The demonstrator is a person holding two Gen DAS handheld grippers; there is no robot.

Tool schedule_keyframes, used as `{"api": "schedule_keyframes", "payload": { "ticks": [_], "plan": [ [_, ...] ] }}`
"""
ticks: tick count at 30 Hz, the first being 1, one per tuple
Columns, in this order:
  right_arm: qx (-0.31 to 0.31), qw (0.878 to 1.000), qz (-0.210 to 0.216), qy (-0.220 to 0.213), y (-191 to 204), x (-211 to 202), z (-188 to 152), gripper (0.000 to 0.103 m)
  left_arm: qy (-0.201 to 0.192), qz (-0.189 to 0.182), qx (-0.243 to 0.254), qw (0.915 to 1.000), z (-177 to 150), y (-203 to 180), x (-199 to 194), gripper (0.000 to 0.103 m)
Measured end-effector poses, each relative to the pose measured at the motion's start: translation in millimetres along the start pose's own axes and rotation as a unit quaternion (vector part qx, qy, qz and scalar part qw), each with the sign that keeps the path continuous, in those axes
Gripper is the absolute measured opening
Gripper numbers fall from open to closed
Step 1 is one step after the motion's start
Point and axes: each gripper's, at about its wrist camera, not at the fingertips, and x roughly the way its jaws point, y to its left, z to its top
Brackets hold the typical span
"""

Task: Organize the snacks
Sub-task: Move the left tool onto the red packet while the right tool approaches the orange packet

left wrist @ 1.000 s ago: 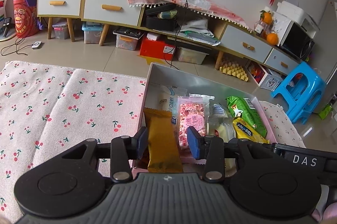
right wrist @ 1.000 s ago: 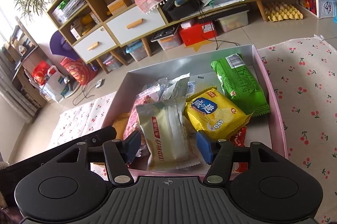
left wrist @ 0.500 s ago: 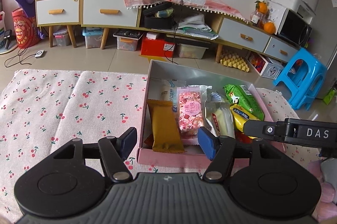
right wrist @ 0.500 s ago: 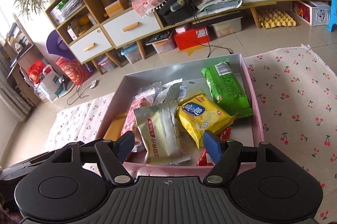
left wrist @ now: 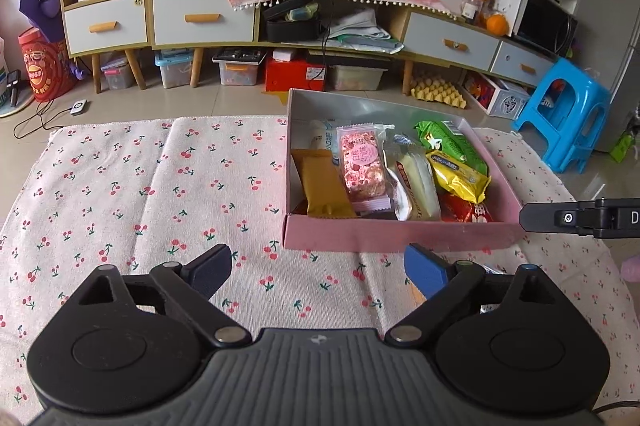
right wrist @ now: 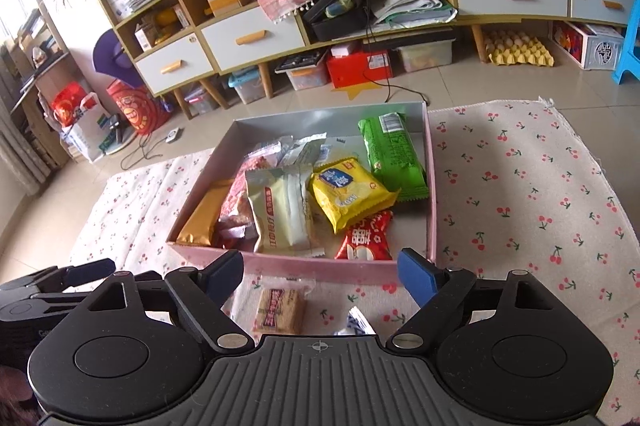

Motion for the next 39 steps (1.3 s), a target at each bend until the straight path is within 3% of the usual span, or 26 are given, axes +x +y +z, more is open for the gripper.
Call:
{"api": "schedule_keyframes", "payload": {
  "ticks": [10,17,21,25,28,35,38,39],
  "plan": [
    [-0.056,0.998,-0.012,0.033,-7.2,-20.9,-42.3,0.090,0.018,-0.034,0.056,0.9977,-28.9,-15.1,-15.7,0.098],
    [-0.107,0.993,-0.024,0.054,-12.2,-28.7,-79.3,0.090,0.043,-0.074,0.114,0.9899,-57.8,-33.5,-17.4,0.098],
    [-0.136,0.988,-0.025,0.067,-14.8,-30.8,-99.1,0.090,0.052,-0.106,0.148,0.9820,-70.0,-44.4,-17.4,0.098],
    [-0.157,0.985,-0.024,0.073,-18.4,-31.6,-114.3,0.090,0.057,-0.169,0.175,0.9683,-78.1,-53.1,-19.2,0.098],
    [-0.166,0.982,-0.017,0.084,-20.6,-29.6,-121.7,0.090,0.064,-0.194,0.204,0.9574,-88.5,-63.3,-21.0,0.098],
    [-0.183,0.979,-0.004,0.090,-18.4,-26.8,-128.5,0.091,0.071,-0.191,0.272,0.9403,-101.6,-82.2,-18.2,0.093],
    [-0.186,0.978,-0.001,0.091,-15.9,-24.6,-128.6,0.093,0.074,-0.184,0.287,0.9371,-104.5,-83.9,-17.5,0.085],
    [-0.188,0.978,0.001,0.093,-14.7,-23.7,-128.6,0.093,0.072,-0.179,0.292,0.9367,-105.3,-84.1,-17.6,0.076]
  ]
}}
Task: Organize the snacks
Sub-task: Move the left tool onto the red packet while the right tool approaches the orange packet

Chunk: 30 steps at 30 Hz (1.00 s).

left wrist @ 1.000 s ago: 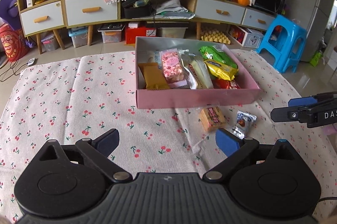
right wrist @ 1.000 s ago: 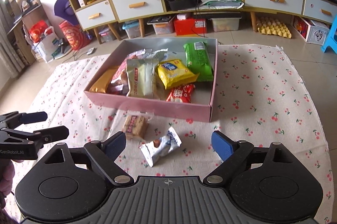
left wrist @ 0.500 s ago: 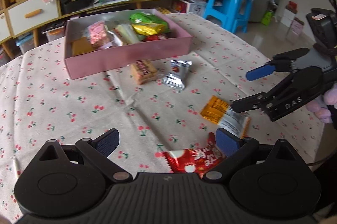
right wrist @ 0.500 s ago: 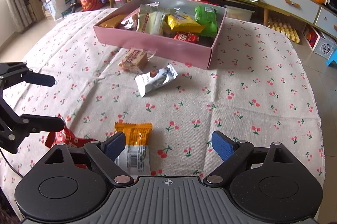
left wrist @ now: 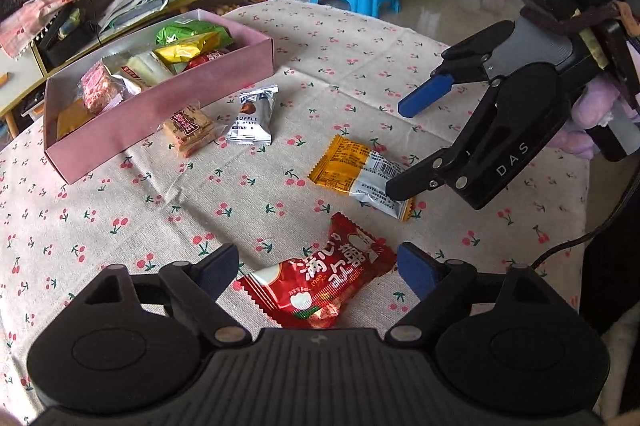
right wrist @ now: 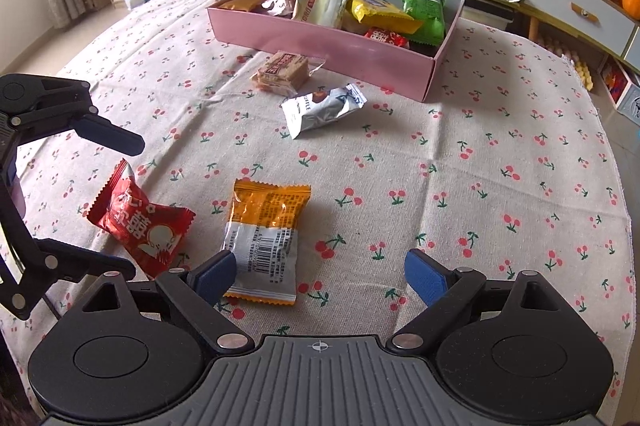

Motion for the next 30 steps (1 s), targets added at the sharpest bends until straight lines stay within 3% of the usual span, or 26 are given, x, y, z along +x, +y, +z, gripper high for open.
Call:
{"api": "schedule_keyframes", "payload": {
  "ticks": [2,8,13,20,23,25,30],
  "plan": [
    [-0.005,1.000,0.003,0.002,2.3,1.2,-0.1,0.093,0.002,0.000,0.009,1.0000,-0.7,-0.9,0.0,0.066],
    [-0.018,1.000,0.008,0.007,8.2,5.5,0.0,0.093,0.010,-0.004,0.027,0.9996,-2.5,-5.9,0.6,0.056],
    [-0.023,1.000,0.006,0.006,11.4,7.4,1.4,0.093,0.023,0.048,0.019,0.9984,-2.4,0.1,5.4,0.046],
    [-0.019,1.000,0.002,0.005,12.3,6.8,3.0,0.093,0.025,0.121,-0.048,0.9911,-3.2,26.9,2.0,0.048],
    [-0.015,1.000,0.010,0.010,14.0,6.2,4.0,0.093,0.028,0.111,-0.072,0.9908,-1.8,30.0,-2.5,0.052],
    [-0.009,1.000,0.023,0.015,15.7,6.3,4.7,0.093,0.024,0.096,-0.069,0.9927,-1.1,27.4,-4.4,0.064],
    [-0.018,0.999,0.031,0.021,27.2,9.0,3.8,0.093,0.036,0.096,-0.047,0.9936,-2.7,19.7,1.6,0.061]
  ]
}}
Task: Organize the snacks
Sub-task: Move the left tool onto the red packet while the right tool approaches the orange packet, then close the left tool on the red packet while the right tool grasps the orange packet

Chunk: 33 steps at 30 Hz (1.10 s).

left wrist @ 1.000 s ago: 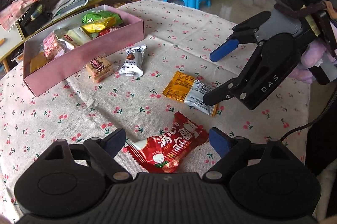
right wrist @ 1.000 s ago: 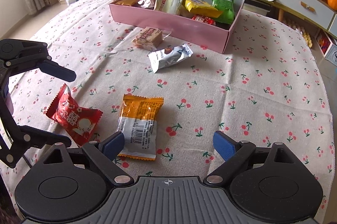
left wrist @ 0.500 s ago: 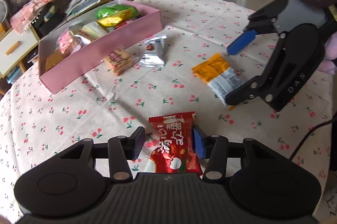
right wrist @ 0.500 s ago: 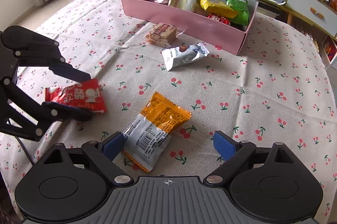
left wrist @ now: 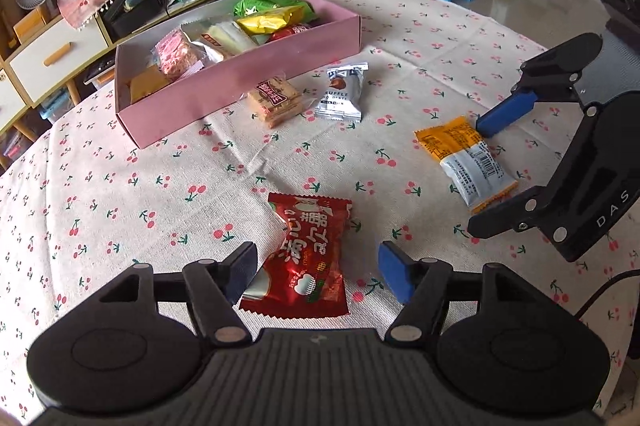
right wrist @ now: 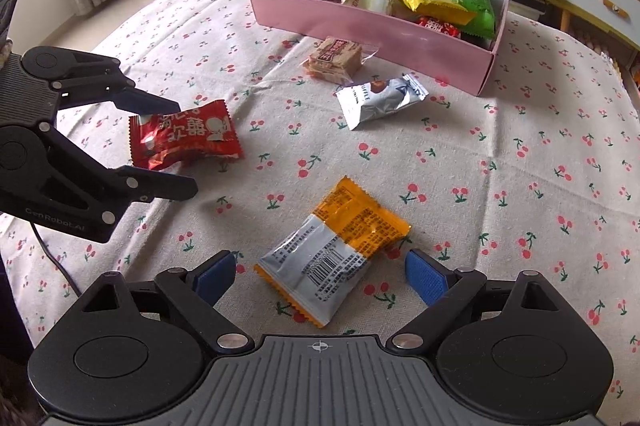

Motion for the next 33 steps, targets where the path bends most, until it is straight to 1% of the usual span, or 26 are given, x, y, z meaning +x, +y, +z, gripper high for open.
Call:
{"api": "schedule_keyframes", "payload": {
  "ticks": [1,3,5,8,9,11,15,17,18,21,25,27,29,31,32,33],
  "plan": [
    [-0.006,1.000,-0.005,0.000,2.2,0.9,-0.4,0.093,0.004,0.002,-0.001,1.0000,0.0,0.0,1.6,0.059],
    [-0.016,1.000,-0.014,-0.003,5.4,2.3,-1.7,0.093,0.008,0.001,-0.012,0.9999,0.0,2.8,2.9,0.060],
    [-0.015,1.000,-0.015,-0.005,4.9,2.6,-1.3,0.093,0.011,0.000,-0.025,0.9996,0.3,7.0,3.6,0.060],
    [-0.007,1.000,-0.027,-0.009,0.3,2.5,-0.6,0.093,0.012,0.009,-0.043,0.9990,0.3,12.5,3.9,0.056],
    [-0.002,0.999,-0.034,-0.010,-3.1,2.5,0.2,0.093,0.012,0.013,-0.049,0.9986,0.4,14.3,3.9,0.052],
    [0.011,0.999,-0.051,-0.010,-10.4,2.1,2.4,0.092,0.010,0.028,-0.063,0.9976,1.6,19.0,3.9,0.049],
    [0.043,0.995,-0.087,-0.014,-28.5,0.2,4.5,0.091,0.008,0.062,-0.098,0.9932,2.0,30.4,3.3,0.048],
    [0.063,0.994,-0.089,-0.014,-36.2,-0.7,4.3,0.091,0.013,0.078,-0.118,0.9899,2.2,36.6,3.8,0.048],
    [0.071,0.994,-0.086,-0.014,-38.3,-1.2,4.2,0.091,0.016,0.080,-0.127,0.9886,1.8,39.2,3.7,0.048],
    [0.084,0.994,-0.069,-0.014,-38.1,-2.0,4.3,0.091,0.022,0.072,-0.148,0.9861,1.6,43.1,3.1,0.048],
    [0.090,0.995,-0.047,-0.014,-29.9,-0.4,7.0,0.091,0.025,0.058,-0.154,0.9860,1.6,41.6,2.7,0.048],
    [0.086,0.995,-0.050,-0.015,-25.4,2.5,7.8,0.090,0.026,0.053,-0.157,0.9859,1.1,40.6,2.5,0.048],
    [0.079,0.995,-0.065,-0.020,-21.7,5.1,8.1,0.088,0.026,0.052,-0.158,0.9857,1.4,39.3,2.5,0.048],
    [0.076,0.994,-0.072,-0.027,-20.4,5.6,8.5,0.084,0.026,0.052,-0.162,0.9851,2.1,39.2,2.5,0.047],
    [0.078,0.994,-0.074,-0.030,-20.8,5.1,9.1,0.080,0.026,0.051,-0.165,0.9847,2.1,39.6,2.2,0.047],
    [0.081,0.993,-0.075,-0.033,-21.7,4.5,9.8,0.073,0.026,0.050,-0.168,0.9842,2.0,40.1,1.9,0.046]
  ]
}}
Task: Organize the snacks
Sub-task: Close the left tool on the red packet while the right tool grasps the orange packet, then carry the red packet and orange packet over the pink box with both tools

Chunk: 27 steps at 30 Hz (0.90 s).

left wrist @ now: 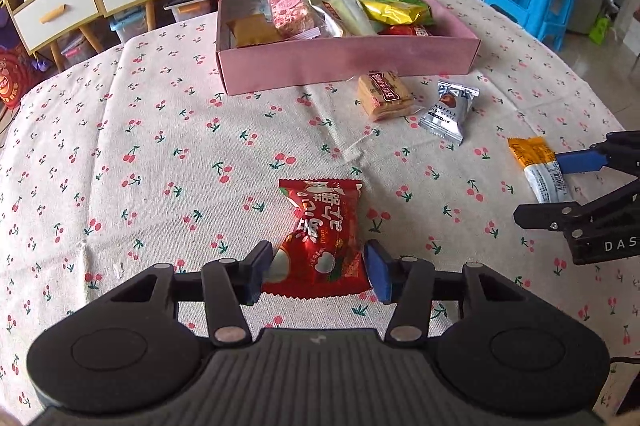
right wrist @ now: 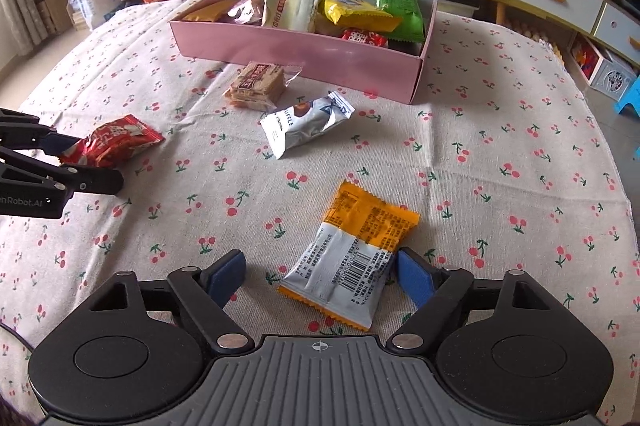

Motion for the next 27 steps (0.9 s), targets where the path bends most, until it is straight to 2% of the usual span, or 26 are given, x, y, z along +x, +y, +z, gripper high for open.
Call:
{"api": "schedule_keyframes", "payload": {
  "ticks": [1,3,4,6,15,21,22,23,24,25,27],
  "plan": [
    [0.002,1.000,-0.001,-0.003,-0.9,-0.5,0.8,0.069,0.000,-0.001,-0.003,1.0000,0.2,0.6,-0.1,0.046],
    [0.007,1.000,-0.004,-0.006,-3.5,-1.4,2.7,0.050,0.000,-0.004,-0.011,0.9999,0.9,1.8,-0.7,0.046],
    [0.012,1.000,-0.005,-0.008,-5.3,-1.8,3.6,0.045,-0.001,-0.004,-0.014,0.9999,0.9,2.3,-1.0,0.045],
    [0.022,1.000,-0.002,-0.007,-8.1,-2.0,4.6,0.041,-0.006,-0.007,-0.022,0.9997,1.8,3.1,-2.9,0.044],
    [0.027,1.000,0.009,-0.012,-6.6,-5.7,10.6,0.039,-0.024,-0.016,-0.039,0.9988,8.3,5.2,-10.7,0.041],
    [0.047,0.998,0.014,-0.025,-8.0,-11.4,26.1,0.039,-0.042,-0.028,-0.052,0.9974,19.1,6.3,-17.5,0.037],
    [0.051,0.998,0.016,-0.029,-8.0,-12.7,29.8,0.039,-0.045,-0.030,-0.053,0.9971,21.3,6.0,-18.8,0.033],
    [0.055,0.998,0.017,-0.033,-8.2,-13.8,33.8,0.039,-0.048,-0.031,-0.052,0.9970,24.0,4.6,-20.1,0.016],
    [0.059,0.997,0.019,-0.037,-8.3,-15.1,37.6,0.039,-0.048,-0.034,-0.053,0.9969,27.1,4.0,-20.5,0.010],
    [0.063,0.997,0.021,-0.040,-8.4,-15.7,41.6,0.039,-0.050,-0.034,-0.054,0.9967,29.8,3.5,-20.9,0.006],
    [0.068,0.996,0.023,-0.047,-8.0,-16.4,49.0,0.040,-0.048,-0.030,-0.053,0.9970,34.6,2.9,-19.5,0.006]
  ]
}}
